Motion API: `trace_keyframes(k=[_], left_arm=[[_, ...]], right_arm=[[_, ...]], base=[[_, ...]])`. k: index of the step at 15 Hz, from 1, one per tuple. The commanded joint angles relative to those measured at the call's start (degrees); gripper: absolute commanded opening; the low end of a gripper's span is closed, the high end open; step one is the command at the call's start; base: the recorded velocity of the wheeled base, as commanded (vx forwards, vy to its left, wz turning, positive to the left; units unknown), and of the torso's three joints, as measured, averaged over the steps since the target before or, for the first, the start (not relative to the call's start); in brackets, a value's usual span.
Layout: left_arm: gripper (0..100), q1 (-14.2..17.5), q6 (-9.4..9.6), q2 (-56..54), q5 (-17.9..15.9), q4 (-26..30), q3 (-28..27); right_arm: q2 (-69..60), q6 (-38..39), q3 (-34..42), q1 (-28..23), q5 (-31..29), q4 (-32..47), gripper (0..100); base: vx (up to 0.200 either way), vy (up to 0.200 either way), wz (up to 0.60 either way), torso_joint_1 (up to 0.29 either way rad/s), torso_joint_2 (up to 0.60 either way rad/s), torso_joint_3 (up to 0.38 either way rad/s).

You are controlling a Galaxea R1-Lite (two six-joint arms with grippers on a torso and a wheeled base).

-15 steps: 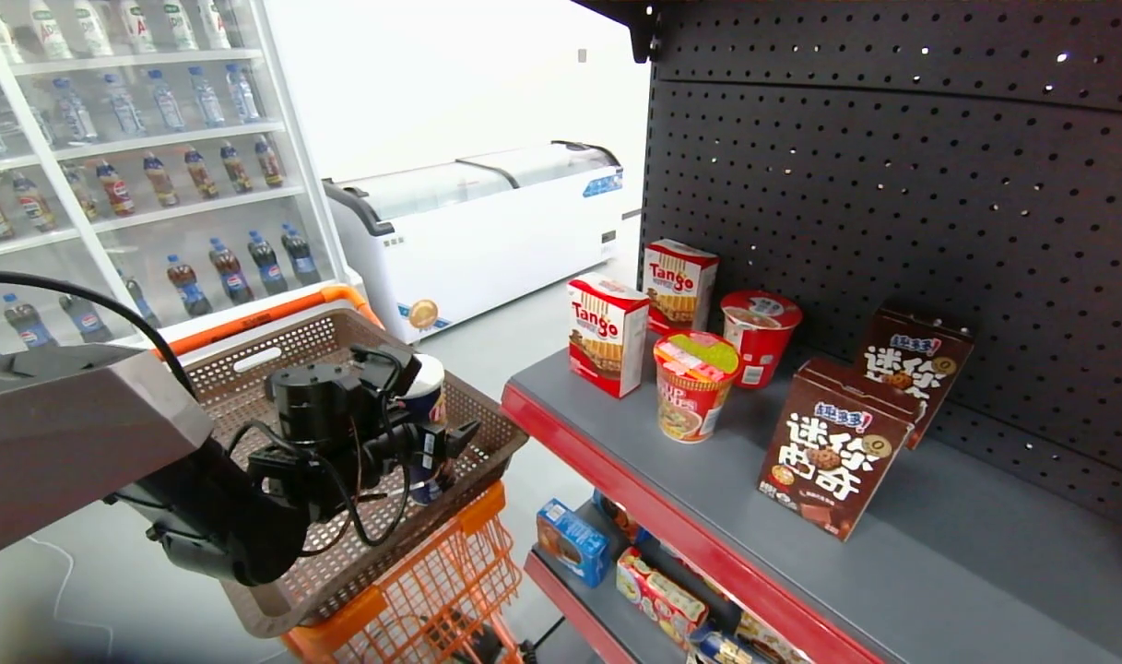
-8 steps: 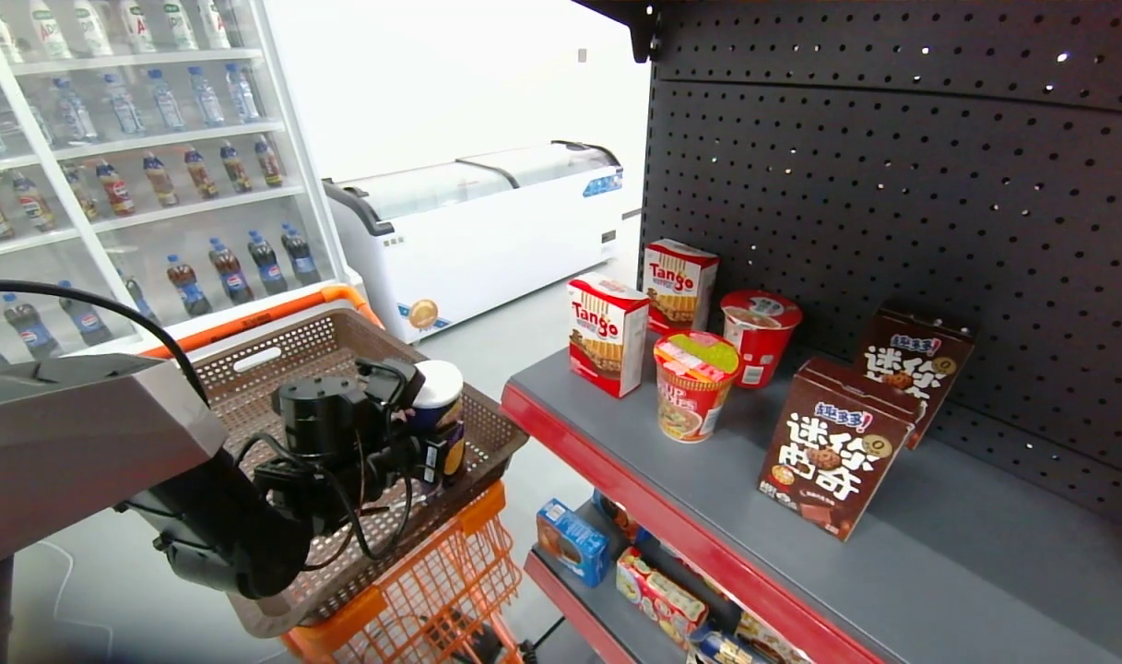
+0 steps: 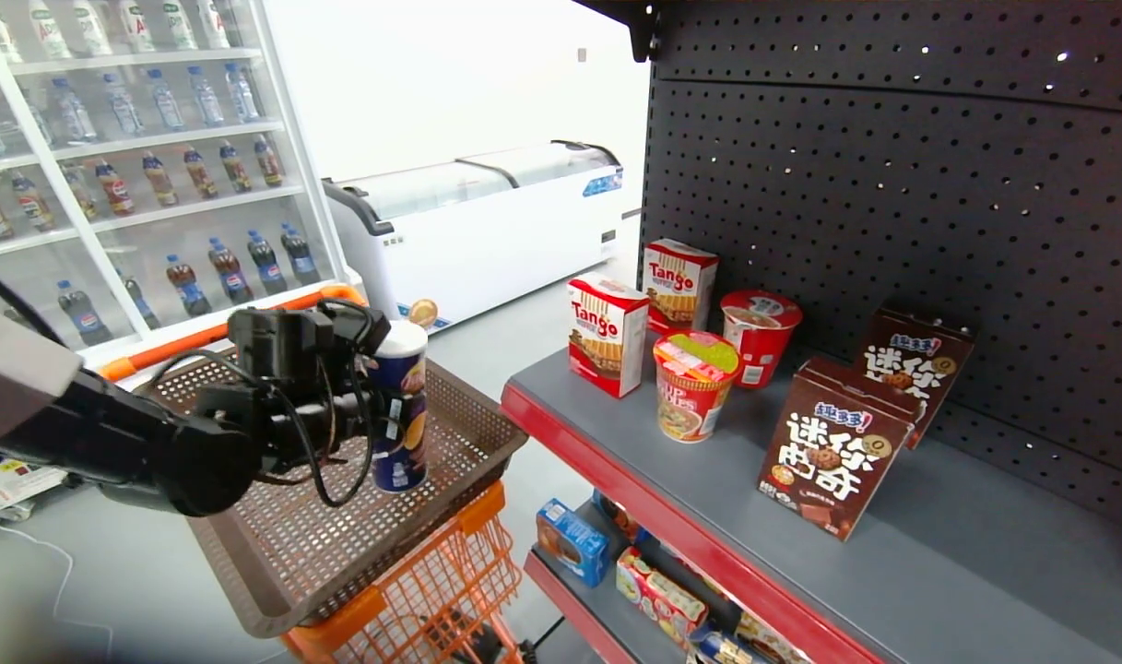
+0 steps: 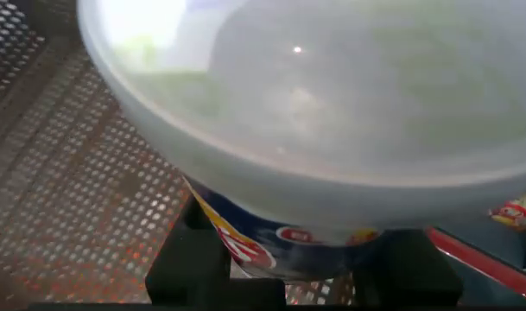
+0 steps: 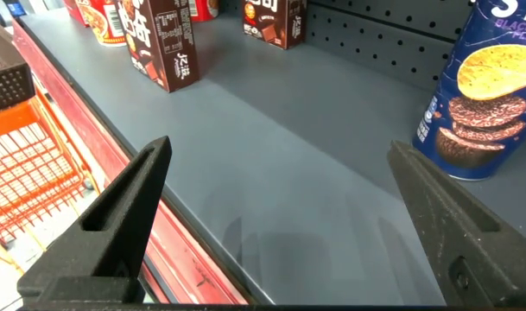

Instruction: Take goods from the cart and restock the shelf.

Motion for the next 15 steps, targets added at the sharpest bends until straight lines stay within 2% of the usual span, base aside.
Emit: trace_keyframes(k=[1,3,6,7,8,9,10,11,12,13,14,15], left_arm=[[0,0.99,-0.38,-11.41,1.02,9.11,-4.89],[0,0.9,-1.61,-14.48,-0.56,12.98,-4.36],[0,1.34,-2.14,-18.96,-2.76,15.97,-2.08],[0,0.99,-2.67,-22.3,-2.67,15.88,0.74],[0,0.99,-2.84,-23.45,-2.49,16.06,1.0],[0,1.25,-2.58,-26.08,-3.81,16.58,2.32],[0,1.43,-3.11,-28.81,-6.36,17.55,1.53],[0,1.52,-5.57,-29.86,-9.09,19.92,0.21],[0,2.57,-6.97,-31.36,-12.78,21.86,-0.05],[0,4.86,-6.71,-34.87,-17.35,23.44,0.65],[0,5.38,-6.27,-36.1,-22.45,24.14,2.14],[0,5.65,-6.01,-36.37,-24.47,24.06,3.11]], right_arm=[[0.07,-0.01,0.0,0.0,0.03,-0.01,100],[0.07,-0.01,0.0,0.0,-0.05,-0.01,100],[0.07,-0.01,0.0,0.0,0.03,-0.01,100],[0.07,-0.01,0.0,0.0,0.03,-0.01,100],[0.07,-0.01,0.0,0.0,0.03,-0.01,100],[0.07,-0.01,0.0,0.0,0.03,-0.01,100],[0.07,-0.01,0.0,0.0,0.03,-0.01,100],[0.07,-0.01,0.0,0.0,0.03,-0.01,100],[0.07,-0.01,0.0,0.0,0.03,-0.01,100],[0.07,-0.01,0.0,0.0,0.03,-0.01,100],[0.07,-0.01,0.0,0.0,0.03,0.08,100],[0.07,-0.01,0.0,0.0,0.03,-0.01,100]], base=[[0.0,0.0,0.0,0.0,0.0,0.0],[0.0,0.0,0.0,0.0,0.0,0.0],[0.0,0.0,0.0,0.0,0.0,0.0],[0.0,0.0,0.0,0.0,0.0,0.0],[0.0,0.0,0.0,0.0,0.0,0.0],[0.0,0.0,0.0,0.0,0.0,0.0],[0.0,0.0,0.0,0.0,0.0,0.0],[0.0,0.0,0.0,0.0,0.0,0.0],[0.0,0.0,0.0,0.0,0.0,0.0],[0.0,0.0,0.0,0.0,0.0,0.0],[0.0,0.0,0.0,0.0,0.0,0.0],[0.0,0.0,0.0,0.0,0.0,0.0]])
